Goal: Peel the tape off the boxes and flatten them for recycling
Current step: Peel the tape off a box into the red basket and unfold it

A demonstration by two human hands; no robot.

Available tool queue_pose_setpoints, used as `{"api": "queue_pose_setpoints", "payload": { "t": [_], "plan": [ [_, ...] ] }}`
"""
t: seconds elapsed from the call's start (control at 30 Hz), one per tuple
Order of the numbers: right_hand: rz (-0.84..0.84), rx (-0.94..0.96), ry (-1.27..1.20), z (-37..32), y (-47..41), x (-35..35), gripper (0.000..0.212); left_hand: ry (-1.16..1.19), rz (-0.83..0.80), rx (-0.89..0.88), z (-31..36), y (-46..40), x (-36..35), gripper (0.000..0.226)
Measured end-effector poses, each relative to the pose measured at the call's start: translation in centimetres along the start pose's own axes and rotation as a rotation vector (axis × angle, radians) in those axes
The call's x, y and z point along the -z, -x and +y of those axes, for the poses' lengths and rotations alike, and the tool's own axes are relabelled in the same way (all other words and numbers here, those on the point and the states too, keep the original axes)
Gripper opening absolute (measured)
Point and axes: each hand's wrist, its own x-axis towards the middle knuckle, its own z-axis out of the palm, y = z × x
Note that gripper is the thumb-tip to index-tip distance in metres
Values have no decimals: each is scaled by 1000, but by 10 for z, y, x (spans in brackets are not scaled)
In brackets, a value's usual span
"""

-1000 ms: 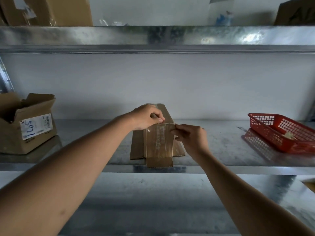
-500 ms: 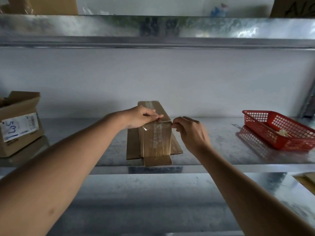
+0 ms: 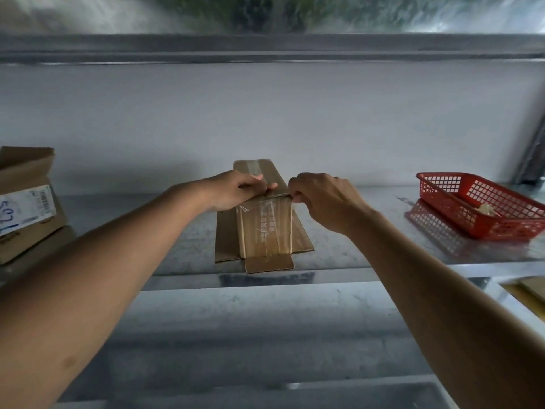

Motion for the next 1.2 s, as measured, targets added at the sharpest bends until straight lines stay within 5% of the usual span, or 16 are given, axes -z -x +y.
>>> {"api": "queue_pose_setpoints", "payload": {
  "t": [0.2,0.37,0.63,0.97,1.2],
  "plan": [
    [93,-458,-1068,1,26,-32,18,86,-41,-20,-3,-1,0,39],
    [226,-571,-1293,-12,35,-59,17,90,-49,-9,-4,-4,2,34],
    [366,-605,-1249,-19,32,-68,11,128,-28,4,0,-2,-2,32],
    [336,-286,-428,-18,28,-75,9,143,-22,23,3,-2,-4,34],
    [274,-120,-242,1,32,-49,25,75,-14,63,12,-2,1,89]
  ]
}}
